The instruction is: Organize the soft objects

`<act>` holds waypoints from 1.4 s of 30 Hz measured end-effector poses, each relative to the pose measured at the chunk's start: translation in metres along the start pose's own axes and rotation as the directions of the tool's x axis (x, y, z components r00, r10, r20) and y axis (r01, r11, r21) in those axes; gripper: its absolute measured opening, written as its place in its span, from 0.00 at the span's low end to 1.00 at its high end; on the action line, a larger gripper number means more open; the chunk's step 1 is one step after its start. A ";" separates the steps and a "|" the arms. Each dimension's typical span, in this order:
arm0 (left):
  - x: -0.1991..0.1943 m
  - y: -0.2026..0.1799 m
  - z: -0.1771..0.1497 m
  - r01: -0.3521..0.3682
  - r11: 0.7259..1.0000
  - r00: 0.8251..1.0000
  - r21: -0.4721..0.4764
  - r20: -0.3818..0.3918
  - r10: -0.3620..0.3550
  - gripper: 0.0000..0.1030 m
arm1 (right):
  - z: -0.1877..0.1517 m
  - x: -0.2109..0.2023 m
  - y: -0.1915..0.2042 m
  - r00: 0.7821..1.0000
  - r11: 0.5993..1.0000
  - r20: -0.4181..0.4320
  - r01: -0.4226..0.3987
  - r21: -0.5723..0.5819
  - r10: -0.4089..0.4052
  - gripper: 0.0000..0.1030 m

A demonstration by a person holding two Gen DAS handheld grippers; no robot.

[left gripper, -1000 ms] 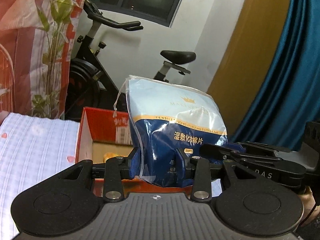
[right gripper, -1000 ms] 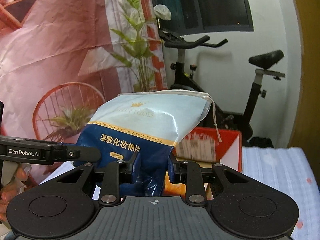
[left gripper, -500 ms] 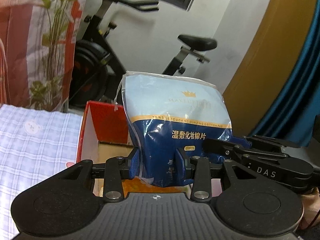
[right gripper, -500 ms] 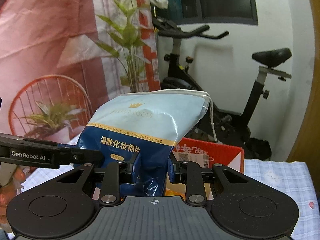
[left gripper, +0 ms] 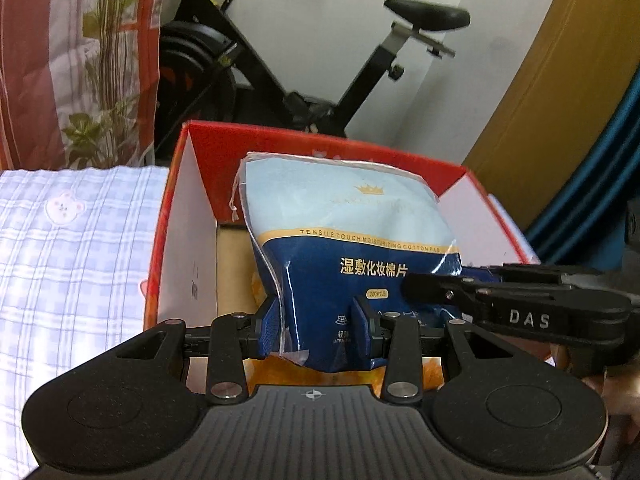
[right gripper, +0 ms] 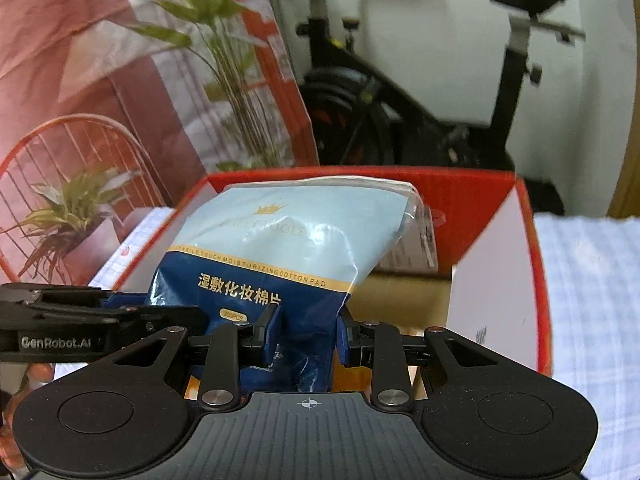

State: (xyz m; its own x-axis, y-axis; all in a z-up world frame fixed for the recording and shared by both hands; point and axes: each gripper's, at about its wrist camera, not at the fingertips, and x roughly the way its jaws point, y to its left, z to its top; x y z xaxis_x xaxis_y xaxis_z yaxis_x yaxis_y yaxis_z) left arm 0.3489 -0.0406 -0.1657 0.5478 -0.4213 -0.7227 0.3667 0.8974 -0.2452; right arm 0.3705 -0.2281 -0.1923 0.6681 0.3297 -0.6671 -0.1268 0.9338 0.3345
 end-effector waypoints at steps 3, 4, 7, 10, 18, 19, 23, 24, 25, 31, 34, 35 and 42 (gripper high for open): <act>0.003 0.001 -0.004 -0.008 1.000 0.999 0.016 -0.033 0.008 0.40 | -0.004 0.008 -0.002 0.999 1.000 -0.042 0.005 0.015 -0.004 0.26; 0.005 0.000 -0.005 -0.008 1.000 0.999 0.023 -0.042 0.009 0.40 | -0.005 0.011 -0.002 0.998 1.000 -0.062 0.006 0.021 -0.005 0.26; 0.007 0.001 -0.008 -0.016 0.999 0.998 0.037 -0.068 0.019 0.40 | -0.009 0.019 -0.002 0.994 0.999 -0.107 0.017 0.030 -0.014 0.28; 0.005 -0.003 -0.010 -0.037 0.997 0.997 0.070 -0.058 0.041 0.45 | -0.011 0.021 0.002 0.991 0.998 -0.122 0.054 0.014 -0.052 0.31; -0.031 -0.008 -0.012 -0.071 0.993 0.997 0.099 0.026 0.068 0.50 | -0.010 -0.010 0.018 0.992 0.990 -0.036 0.122 -0.073 -0.125 0.44; -0.036 -0.009 -0.013 -0.071 0.993 0.997 0.096 0.037 0.068 0.50 | -0.012 -0.018 0.020 0.992 0.989 -0.018 0.124 -0.081 -0.126 0.44; -0.064 -0.012 -0.024 -0.079 0.993 0.994 0.087 0.084 0.072 0.50 | -0.019 -0.046 0.028 0.991 0.985 0.046 0.129 -0.114 -0.124 0.44; -0.072 -0.013 -0.028 -0.080 0.993 0.993 0.084 0.095 0.072 0.50 | -0.021 -0.054 0.031 0.990 0.984 0.065 0.131 -0.118 -0.124 0.44; -0.078 -0.014 -0.033 -0.079 0.993 0.992 0.082 0.109 0.070 0.50 | -0.025 -0.063 0.033 0.989 0.984 0.089 0.132 -0.118 -0.122 0.44; -0.112 -0.013 -0.075 -0.064 0.995 0.991 0.079 0.124 0.054 0.50 | -0.054 -0.106 0.044 0.980 0.992 0.181 0.096 -0.085 -0.079 0.45; -0.121 -0.011 -0.096 -0.059 0.995 0.993 0.077 0.110 0.051 0.50 | -0.072 -0.122 0.049 0.977 0.993 0.205 0.085 -0.082 -0.066 0.46; -0.122 -0.011 -0.103 -0.058 0.995 0.993 0.078 0.105 0.049 0.50 | -0.079 -0.126 0.050 0.976 0.993 0.209 0.081 -0.081 -0.063 0.46; -0.111 0.001 -0.141 -0.050 0.998 0.998 0.040 0.044 0.049 0.50 | -0.136 -0.140 0.051 0.984 0.995 0.167 0.076 -0.065 -0.064 0.46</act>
State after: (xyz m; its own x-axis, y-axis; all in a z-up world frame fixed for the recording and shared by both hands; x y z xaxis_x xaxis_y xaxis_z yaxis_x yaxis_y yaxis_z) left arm 0.1825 0.0254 -0.1764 0.5972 -0.3826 -0.7049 0.3686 0.9115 -0.1824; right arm 0.1707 -0.2083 -0.1723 0.7878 0.2414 -0.5666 -0.1234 0.9632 0.2387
